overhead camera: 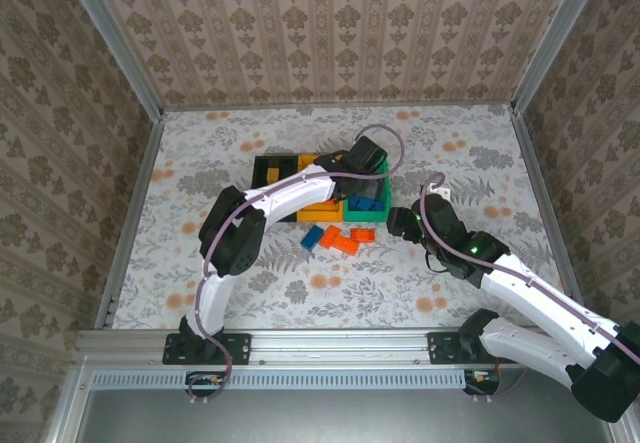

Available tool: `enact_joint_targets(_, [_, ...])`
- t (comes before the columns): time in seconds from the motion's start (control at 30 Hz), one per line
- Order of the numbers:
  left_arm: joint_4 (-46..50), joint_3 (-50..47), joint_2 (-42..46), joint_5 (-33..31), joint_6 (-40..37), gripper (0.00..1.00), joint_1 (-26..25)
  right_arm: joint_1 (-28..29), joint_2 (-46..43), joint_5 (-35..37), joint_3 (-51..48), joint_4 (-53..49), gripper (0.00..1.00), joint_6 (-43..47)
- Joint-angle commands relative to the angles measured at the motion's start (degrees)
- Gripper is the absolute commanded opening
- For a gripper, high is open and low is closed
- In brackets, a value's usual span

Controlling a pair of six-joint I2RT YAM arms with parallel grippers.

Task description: Sort the legos into containers by color

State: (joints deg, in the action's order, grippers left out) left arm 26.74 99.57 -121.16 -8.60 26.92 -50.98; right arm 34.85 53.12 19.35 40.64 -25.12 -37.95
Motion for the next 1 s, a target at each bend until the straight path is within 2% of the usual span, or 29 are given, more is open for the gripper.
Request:
enact_joint_targets(0.0, [-0.57, -2.57, 5.81, 1.1, 0.0, 0.64, -0.73, -0.31, -0.46, 1.3, -0.38, -1.49, 0.83, -0.83])
enact_joint_targets(0.3, [-9.62, -30.56, 26.98, 0.62, 3.26, 0.77, -3.74, -0.33, 0.64, 0.45, -0.52, -0.25, 0.84, -0.78])
enact_joint_targets(0.47, [-11.98, -43.79, 35.86, 0.87, 3.91, 0.77, -4.21, -0.31, 2.22, -0.53, -0.56, 1.12, 0.84, -1.16])
enact_joint_targets(0.67, [-13.51, -52.92, 38.59, -0.02, 3.04, 0.76, -3.95, -0.31, 3.21, -1.08, -0.3, 1.76, 0.84, -1.52])
enact_joint_targets(0.8, [-14.33, -55.48, 37.93, -1.15, 3.91, 0.7, -2.78, -0.29, 3.04, -0.99, 0.22, 1.26, 0.84, -1.6])
enact_joint_targets(0.97, [-14.94, -57.01, 36.61, -1.92, 4.0, 0.7, -1.19, -0.31, 2.53, -0.66, 0.4, 0.73, 0.84, -1.77])
